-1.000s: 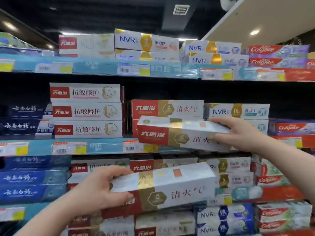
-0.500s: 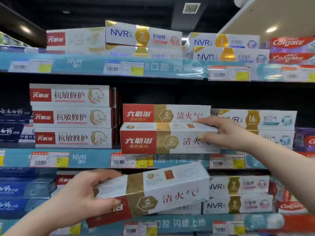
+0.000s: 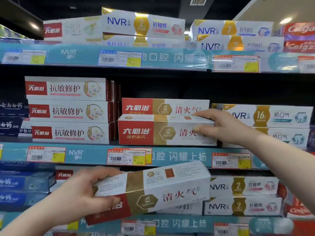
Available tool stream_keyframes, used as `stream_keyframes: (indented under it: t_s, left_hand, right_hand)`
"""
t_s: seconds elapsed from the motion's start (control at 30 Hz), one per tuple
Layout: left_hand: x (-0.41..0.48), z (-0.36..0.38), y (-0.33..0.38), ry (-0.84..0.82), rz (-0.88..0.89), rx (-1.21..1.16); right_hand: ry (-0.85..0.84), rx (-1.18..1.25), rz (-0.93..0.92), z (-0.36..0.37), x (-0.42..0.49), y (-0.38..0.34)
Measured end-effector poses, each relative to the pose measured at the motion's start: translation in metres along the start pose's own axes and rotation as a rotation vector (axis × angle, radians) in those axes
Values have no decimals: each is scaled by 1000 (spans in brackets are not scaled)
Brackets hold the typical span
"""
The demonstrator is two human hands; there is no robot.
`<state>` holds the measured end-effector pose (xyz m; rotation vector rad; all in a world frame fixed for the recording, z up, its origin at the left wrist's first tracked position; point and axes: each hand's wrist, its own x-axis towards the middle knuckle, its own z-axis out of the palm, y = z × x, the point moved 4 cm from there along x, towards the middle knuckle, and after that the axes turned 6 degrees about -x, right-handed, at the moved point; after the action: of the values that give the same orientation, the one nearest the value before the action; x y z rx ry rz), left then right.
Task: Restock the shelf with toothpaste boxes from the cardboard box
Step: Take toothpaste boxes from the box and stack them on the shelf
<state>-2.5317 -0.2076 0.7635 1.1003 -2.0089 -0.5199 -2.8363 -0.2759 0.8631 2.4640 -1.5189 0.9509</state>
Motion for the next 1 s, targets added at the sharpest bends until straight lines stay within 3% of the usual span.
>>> stream_keyframes:
  t_s: [0.23, 0.5, 1.0]
  left_hand:
    - [-2, -2, -1, 7, -29, 41]
    - [-6, -2, 5, -52, -30, 9]
    - [-1, -8, 13, -26, 18, -60]
  right_hand:
    - [-25, -13, 10, 8, 10, -2]
    - [-199, -177, 16, 12, 8, 2]
    - [-20, -223, 32, 10, -1, -2]
